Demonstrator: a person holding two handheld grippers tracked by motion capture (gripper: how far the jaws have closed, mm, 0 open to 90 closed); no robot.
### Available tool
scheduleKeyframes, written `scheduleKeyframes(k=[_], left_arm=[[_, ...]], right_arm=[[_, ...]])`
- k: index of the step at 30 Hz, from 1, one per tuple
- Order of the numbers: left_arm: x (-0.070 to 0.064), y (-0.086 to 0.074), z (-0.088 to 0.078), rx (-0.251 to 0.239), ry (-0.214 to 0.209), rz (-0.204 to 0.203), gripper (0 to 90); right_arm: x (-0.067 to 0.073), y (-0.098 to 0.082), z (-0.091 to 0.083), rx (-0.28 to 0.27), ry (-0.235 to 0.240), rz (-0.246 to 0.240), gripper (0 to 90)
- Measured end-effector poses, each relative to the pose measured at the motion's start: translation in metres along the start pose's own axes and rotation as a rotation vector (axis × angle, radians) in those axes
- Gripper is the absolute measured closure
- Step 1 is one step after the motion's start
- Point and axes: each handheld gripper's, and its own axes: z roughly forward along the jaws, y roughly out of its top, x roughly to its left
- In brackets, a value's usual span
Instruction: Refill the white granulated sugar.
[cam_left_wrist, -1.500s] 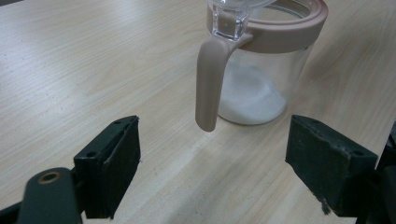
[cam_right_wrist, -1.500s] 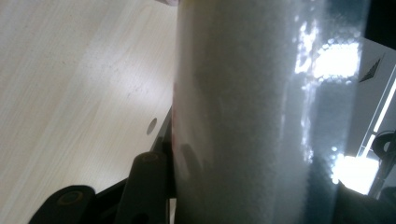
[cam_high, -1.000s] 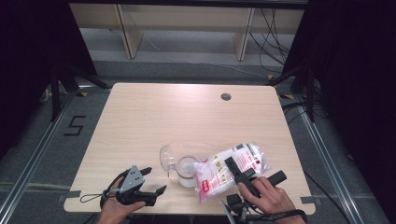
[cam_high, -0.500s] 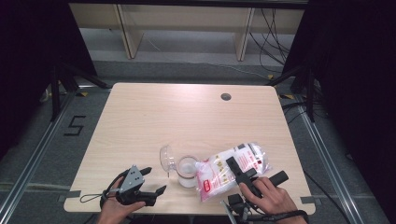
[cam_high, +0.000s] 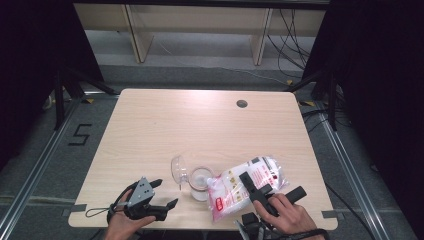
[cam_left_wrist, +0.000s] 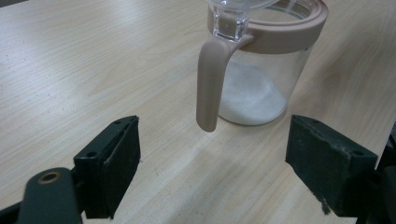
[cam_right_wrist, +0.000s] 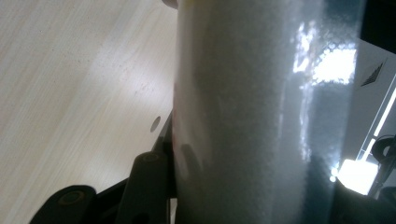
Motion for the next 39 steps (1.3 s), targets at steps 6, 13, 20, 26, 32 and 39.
scheduleKeyframes(k=[6,13,20,26,32,39], left_arm=[[-0.0009,-0.0004,0.0002,0.003,0.001,-0.014,17.5],[-0.0011,-0.0006,0.0002,0.004,0.002,-0.021,17.4],[-0.0015,-0.0006,0.0004,0.001,0.000,-0.026,17.4],[-0.0011,-0.0005,0.0005,0.003,-0.002,-0.022,17.4],[-0.0015,-0.0006,0.0004,0.001,0.000,-0.027,17.4],[0.0001,0.0001,-0.0002,0.001,0.003,0.002,17.4]], right_arm=[[-0.0025,0.0031,0.0017,-0.007,0.007,-0.041,64.6],[-0.0035,0.0036,0.0032,-0.018,0.008,-0.066,64.7],[-0.0022,0.0037,0.0021,0.001,0.007,-0.062,64.8],[-0.0038,0.0042,0.0021,-0.003,0.002,-0.061,64.9],[-0.0045,0.0047,0.0026,-0.007,0.004,-0.059,65.0],[-0.0029,0.0049,0.0030,-0.011,0.010,-0.049,65.1]])
